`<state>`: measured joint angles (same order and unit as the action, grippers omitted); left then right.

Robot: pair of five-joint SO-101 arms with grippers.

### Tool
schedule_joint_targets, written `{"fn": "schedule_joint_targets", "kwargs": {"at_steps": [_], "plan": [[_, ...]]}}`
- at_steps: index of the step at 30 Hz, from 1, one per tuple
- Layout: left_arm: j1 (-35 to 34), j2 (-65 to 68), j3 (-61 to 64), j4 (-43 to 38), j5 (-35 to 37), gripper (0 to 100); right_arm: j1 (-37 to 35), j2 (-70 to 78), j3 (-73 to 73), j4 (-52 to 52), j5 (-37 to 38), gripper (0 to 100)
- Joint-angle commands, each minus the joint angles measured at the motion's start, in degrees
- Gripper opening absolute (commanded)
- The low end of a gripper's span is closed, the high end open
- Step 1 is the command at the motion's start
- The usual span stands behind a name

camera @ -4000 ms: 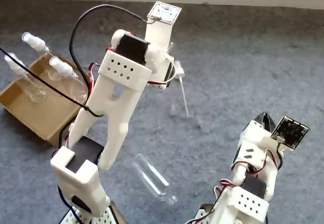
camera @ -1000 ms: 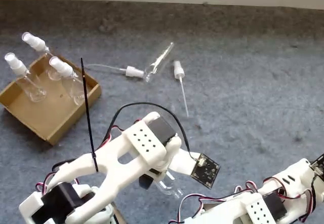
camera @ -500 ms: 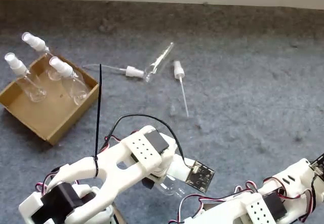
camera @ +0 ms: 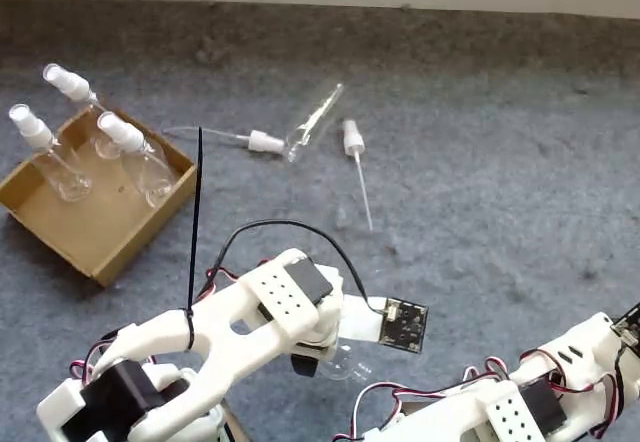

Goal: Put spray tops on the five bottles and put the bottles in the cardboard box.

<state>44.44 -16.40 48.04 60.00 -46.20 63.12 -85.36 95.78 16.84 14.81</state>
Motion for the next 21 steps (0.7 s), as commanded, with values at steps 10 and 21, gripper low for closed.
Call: {"fn": "schedule_joint_targets", "kwargs": {"at_steps": [10,21], "plan": [[-0.2,-2.0,-0.1,-0.4,2.7,9,0.8,-0.3,7.6,0.2,0.5,0.5],[-14.0,-2.2,-0.7,-0.8,2.7,7,0.8,-0.3,7.6,0.2,0.4,0.5]]}}
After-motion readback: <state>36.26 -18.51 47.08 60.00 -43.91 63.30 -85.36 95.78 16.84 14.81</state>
